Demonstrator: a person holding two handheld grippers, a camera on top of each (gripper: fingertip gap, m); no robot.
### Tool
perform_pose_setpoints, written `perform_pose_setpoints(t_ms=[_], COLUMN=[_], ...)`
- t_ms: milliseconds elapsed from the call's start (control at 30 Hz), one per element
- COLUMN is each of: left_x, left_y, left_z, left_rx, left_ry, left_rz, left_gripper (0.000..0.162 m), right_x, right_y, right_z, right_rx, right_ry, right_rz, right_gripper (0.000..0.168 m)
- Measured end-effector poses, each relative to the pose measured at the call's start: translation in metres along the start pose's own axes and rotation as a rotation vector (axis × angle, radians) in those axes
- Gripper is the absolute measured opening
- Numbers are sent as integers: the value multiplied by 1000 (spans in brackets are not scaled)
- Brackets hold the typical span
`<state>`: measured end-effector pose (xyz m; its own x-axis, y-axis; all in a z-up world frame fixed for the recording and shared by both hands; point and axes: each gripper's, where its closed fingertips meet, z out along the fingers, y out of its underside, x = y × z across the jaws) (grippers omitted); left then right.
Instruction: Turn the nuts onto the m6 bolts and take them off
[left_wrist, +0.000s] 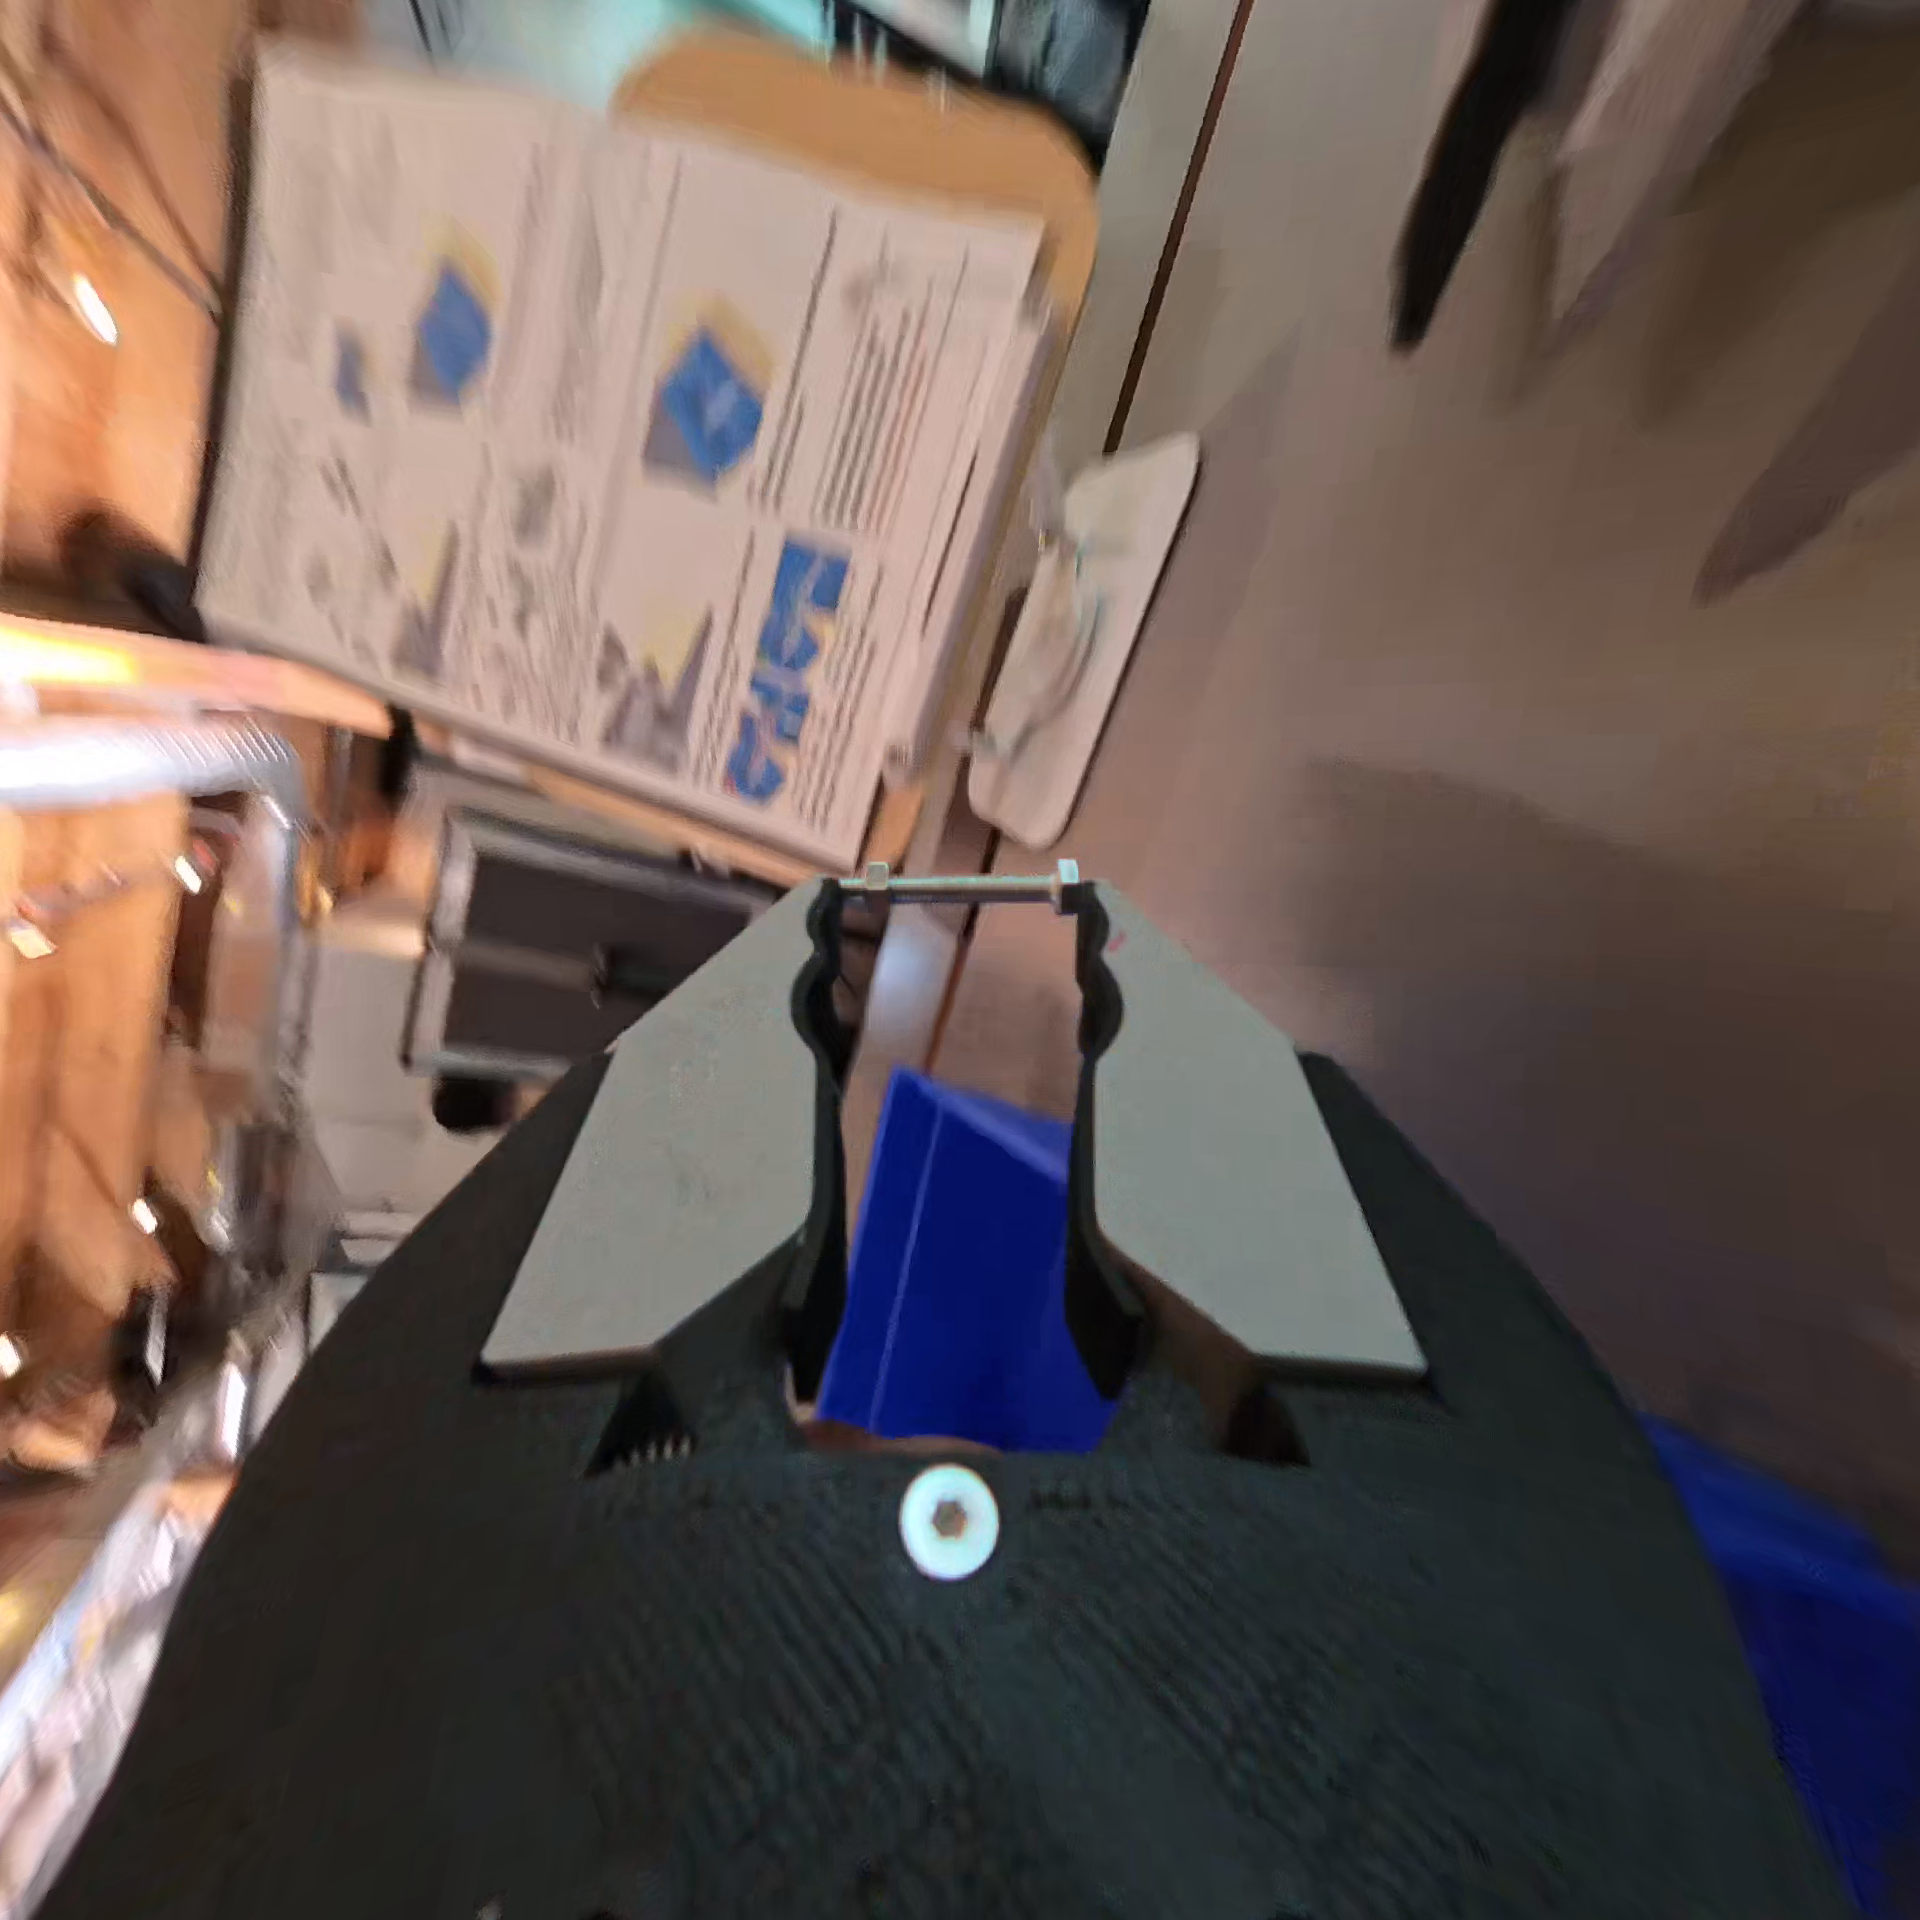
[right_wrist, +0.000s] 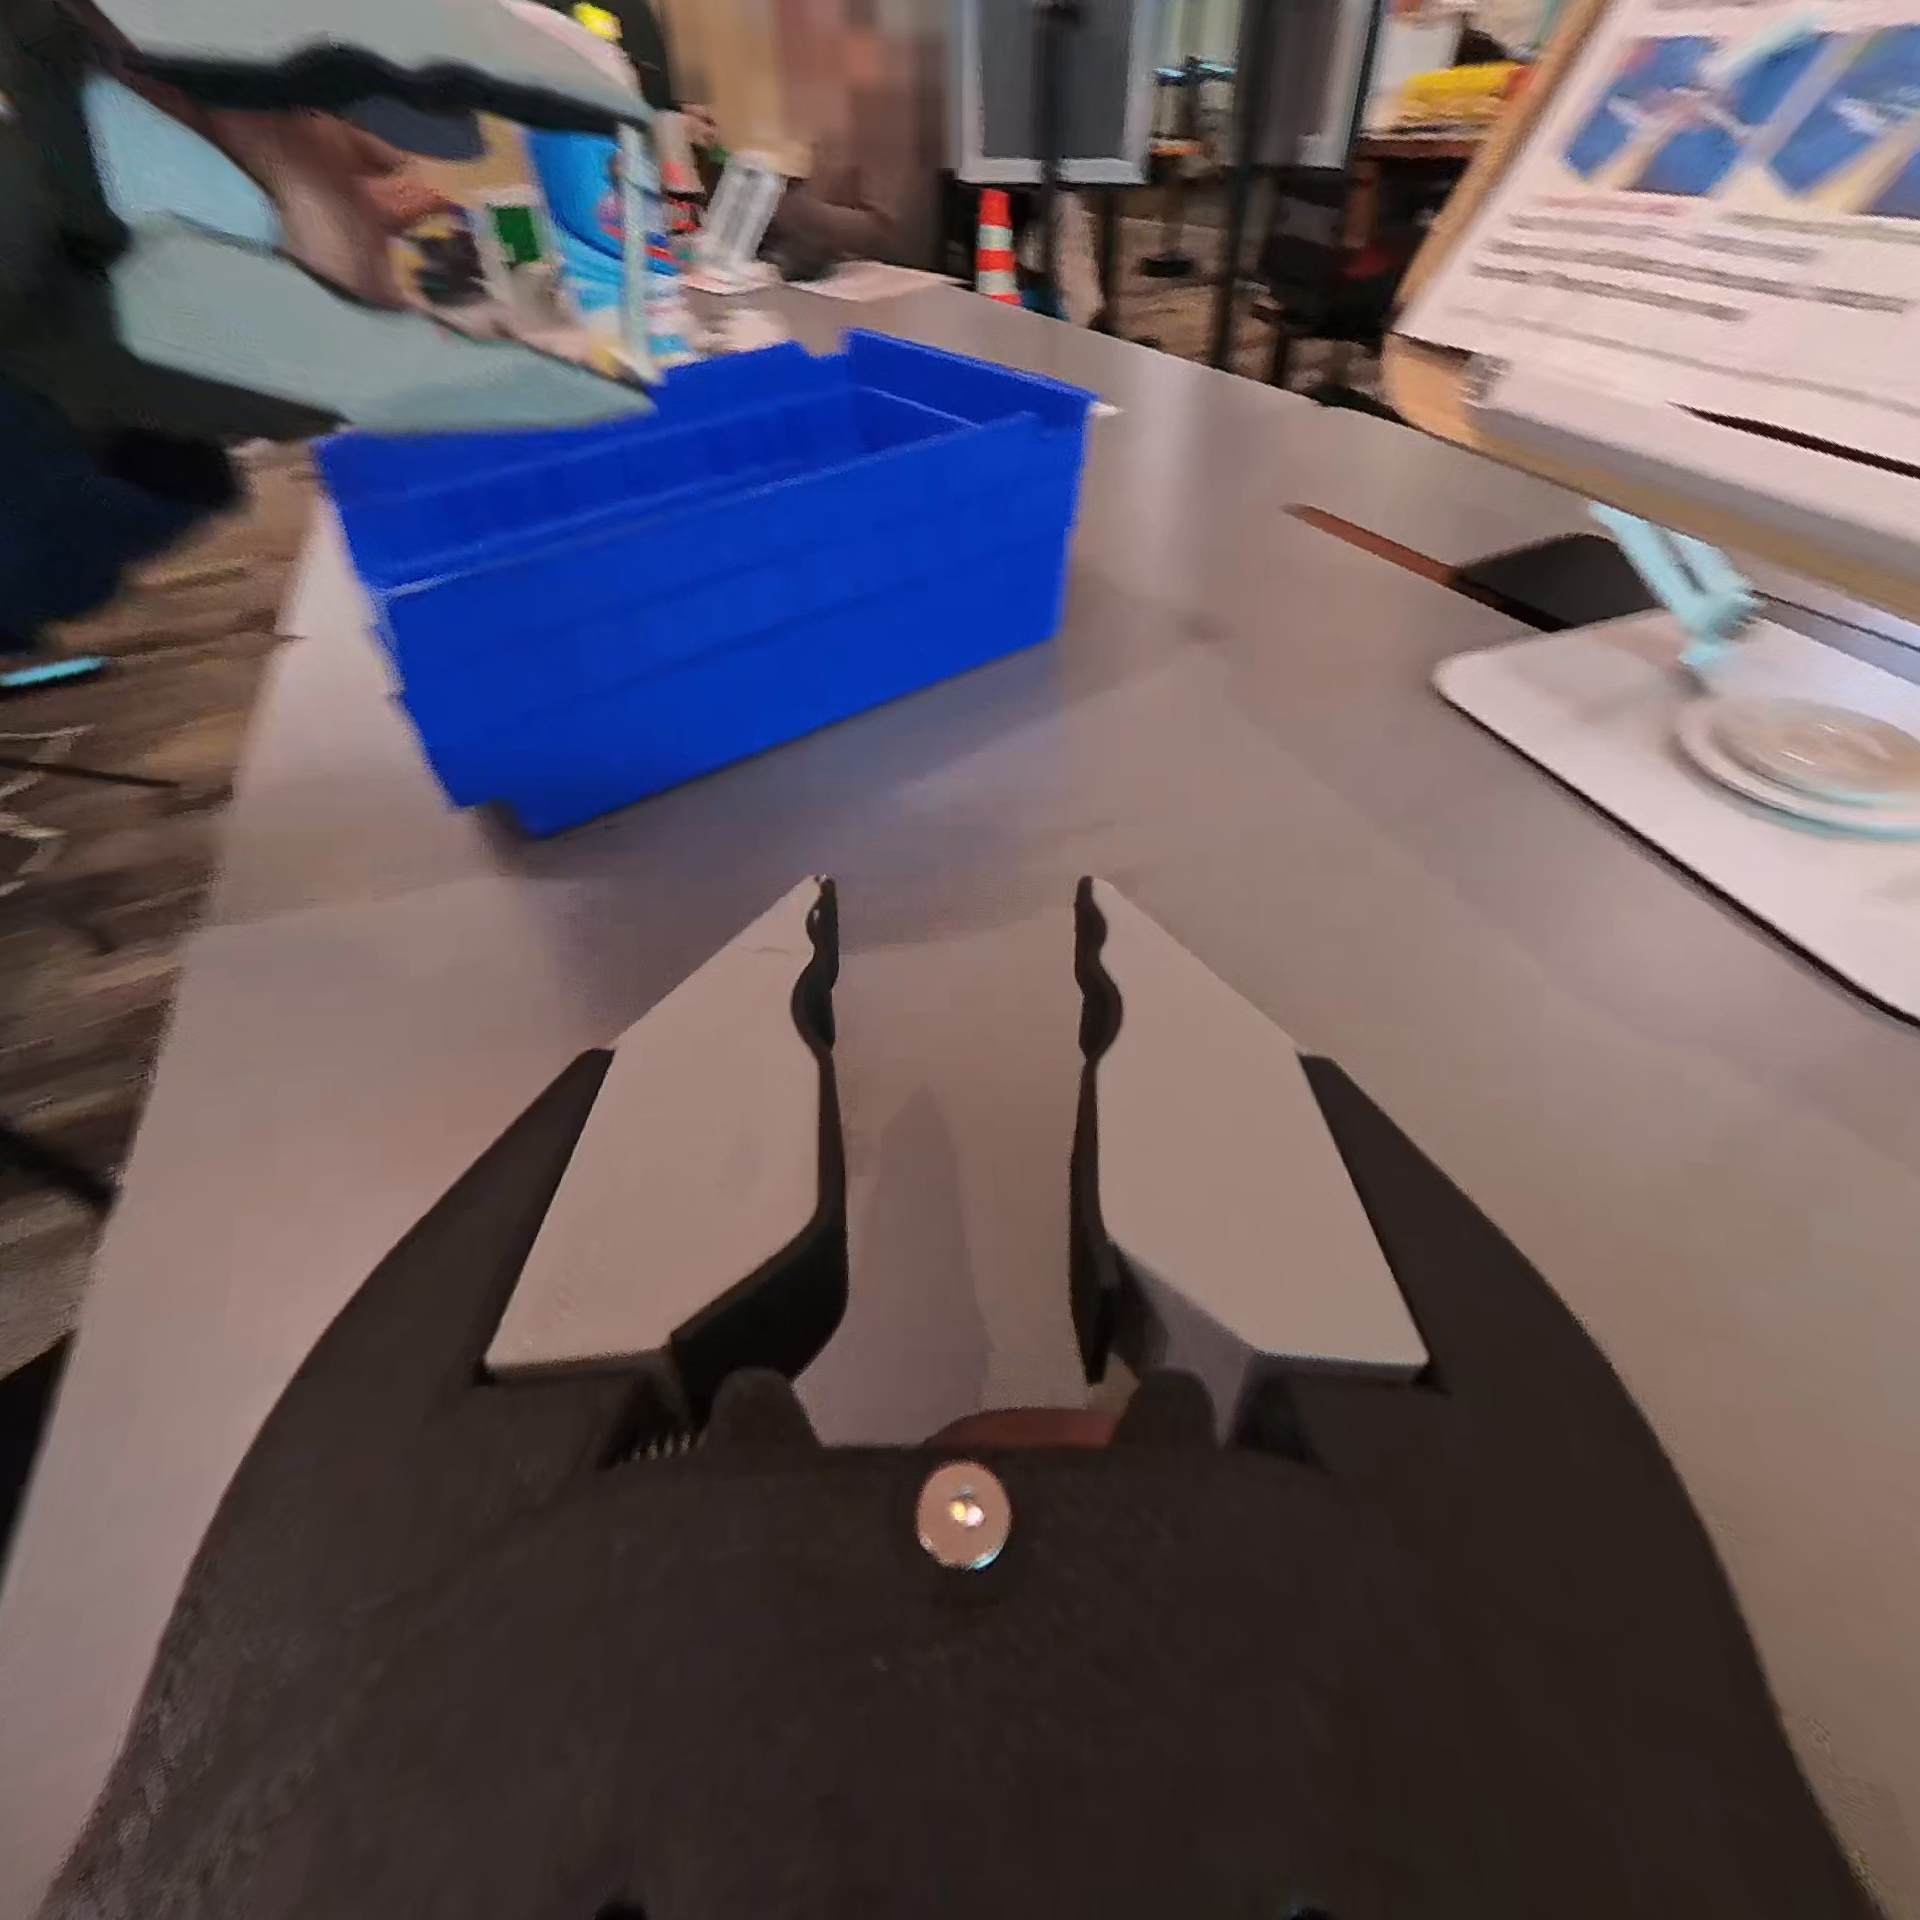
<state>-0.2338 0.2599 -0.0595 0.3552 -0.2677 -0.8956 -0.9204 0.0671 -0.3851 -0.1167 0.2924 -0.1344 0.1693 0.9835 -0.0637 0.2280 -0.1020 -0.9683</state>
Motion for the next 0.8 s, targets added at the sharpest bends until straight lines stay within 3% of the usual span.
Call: perform_pose_setpoints(t_ms=[167, 267, 400, 600, 667, 800], left_x=[55, 67, 76, 80, 83, 85], left_y=[-85, -114, -123, -124, -119, -116], left_z=[18, 29, 44, 56, 59, 56], left_rx=[285, 371, 388, 379, 376, 392], left_ry=[27, -19, -10, -8, 7, 18], left_rz=[94, 112, 120, 93, 96, 82], left_gripper=[43, 43, 43, 43, 44, 44], right_x=[-35, -37, -35, -20, -13, -15], right_y=[-23, -31, -48, -41, -35, -33], right_z=[-14, -24, -39, -34, -31, -29], right_rx=[104, 133, 230, 189, 162, 153], right_ry=[-206, -262, -348, -297, -238, -250], right_rz=[-9, 20, 120, 165, 149, 165], right_gripper=[29, 21, 19, 12, 0, 0])
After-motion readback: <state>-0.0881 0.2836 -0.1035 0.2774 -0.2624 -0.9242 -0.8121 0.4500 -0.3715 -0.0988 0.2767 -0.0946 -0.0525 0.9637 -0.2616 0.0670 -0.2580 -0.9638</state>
